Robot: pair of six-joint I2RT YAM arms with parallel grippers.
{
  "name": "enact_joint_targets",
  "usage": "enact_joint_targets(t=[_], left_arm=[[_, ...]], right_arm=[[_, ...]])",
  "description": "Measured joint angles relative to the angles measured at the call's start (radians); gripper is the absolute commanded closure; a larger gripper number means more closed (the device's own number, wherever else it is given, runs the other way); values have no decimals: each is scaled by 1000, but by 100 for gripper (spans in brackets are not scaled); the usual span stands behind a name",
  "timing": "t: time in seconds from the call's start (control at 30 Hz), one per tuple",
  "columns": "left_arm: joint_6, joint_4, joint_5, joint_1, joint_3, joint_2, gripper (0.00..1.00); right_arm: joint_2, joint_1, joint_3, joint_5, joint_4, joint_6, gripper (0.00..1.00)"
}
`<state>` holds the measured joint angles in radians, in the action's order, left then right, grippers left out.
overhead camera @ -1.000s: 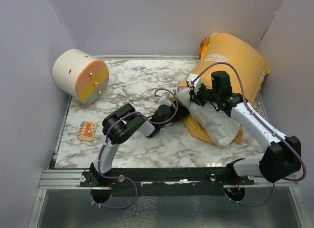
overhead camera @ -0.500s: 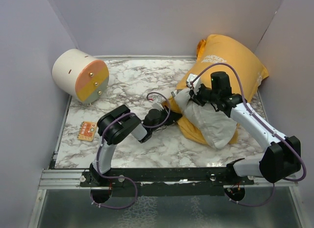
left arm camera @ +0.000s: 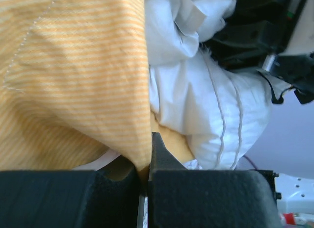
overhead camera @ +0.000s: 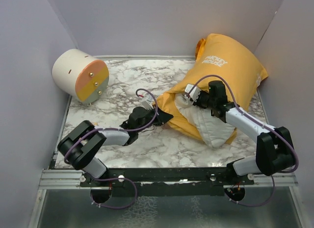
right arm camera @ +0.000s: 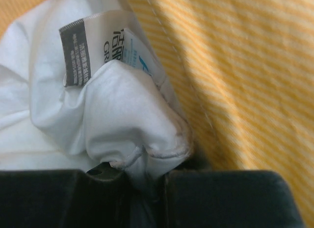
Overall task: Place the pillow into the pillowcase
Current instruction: Stuff the pillow into the pillowcase.
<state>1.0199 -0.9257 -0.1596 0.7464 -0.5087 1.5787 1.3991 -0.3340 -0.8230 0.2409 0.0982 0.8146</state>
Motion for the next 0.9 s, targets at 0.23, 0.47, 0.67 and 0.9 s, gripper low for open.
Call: enact_joint_targets(t=[0.23, 0.47, 0.67, 0.9], left_arm=[[-124, 256, -8, -23, -24, -200, 100], [-159, 349, -7, -29, 3, -296, 100], [-175, 381, -6, -36, 20, -320, 100], [-175, 364, -48, -39, 27, -293, 100]], right_arm=[[-16, 31, -20, 24, -23, 28, 94], [-18, 37, -19, -36, -61, 44, 88], [2, 31, -16, -30, -56, 45, 67], [38, -10, -3, 53, 8, 69, 33]])
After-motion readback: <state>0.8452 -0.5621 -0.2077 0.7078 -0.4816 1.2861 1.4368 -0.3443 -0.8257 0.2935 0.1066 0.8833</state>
